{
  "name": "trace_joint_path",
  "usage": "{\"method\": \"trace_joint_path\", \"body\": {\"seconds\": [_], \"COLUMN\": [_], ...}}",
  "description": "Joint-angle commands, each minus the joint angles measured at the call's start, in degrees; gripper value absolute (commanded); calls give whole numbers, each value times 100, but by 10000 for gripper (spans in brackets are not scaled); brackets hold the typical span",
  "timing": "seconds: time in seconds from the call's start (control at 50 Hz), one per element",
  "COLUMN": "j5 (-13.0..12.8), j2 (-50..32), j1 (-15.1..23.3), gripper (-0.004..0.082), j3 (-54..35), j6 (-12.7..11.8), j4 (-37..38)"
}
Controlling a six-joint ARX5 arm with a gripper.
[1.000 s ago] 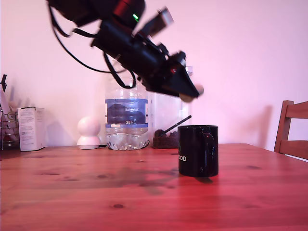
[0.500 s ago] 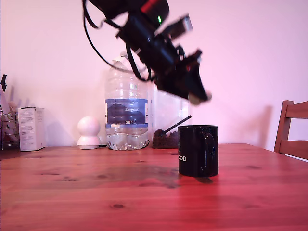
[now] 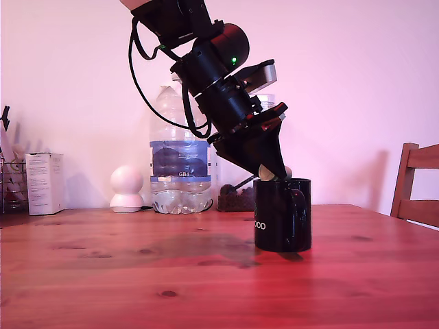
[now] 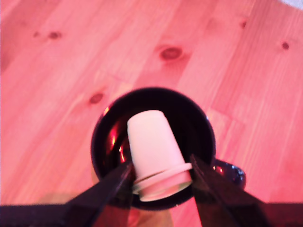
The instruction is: Pick up the coffee capsules from the table one by one and drop them inside the nearest coffee cup
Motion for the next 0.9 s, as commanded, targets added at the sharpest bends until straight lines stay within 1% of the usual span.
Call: {"method": "trace_joint_path", "body": {"seconds": [0.0,0.14,0.18,0.22,0.3,0.32,0.34,0.38,0.62,0.7,0.82,0.88], "j5": [0,0,0,4,-2,-7,-9,-7,-2,0,2,2], "j2": [87,87,87,87,87,87,87,87,87,87,81,44], "j1": [-15,-15,-15,-15,-15,-15,-15,-15,-15,-13,-13,-13], "gripper": [234,241,272,342,548,588,617,640,638,625,525,438], "j3": [66,66,66,66,66,66,66,63,63,63,63,63], "j6": [-9,-9,-9,-11,-44,-44,-72,-70,-66,-61,-55,-57], "j4": [37,22,22,22,35,46,50,74,190,260,378,415]}}
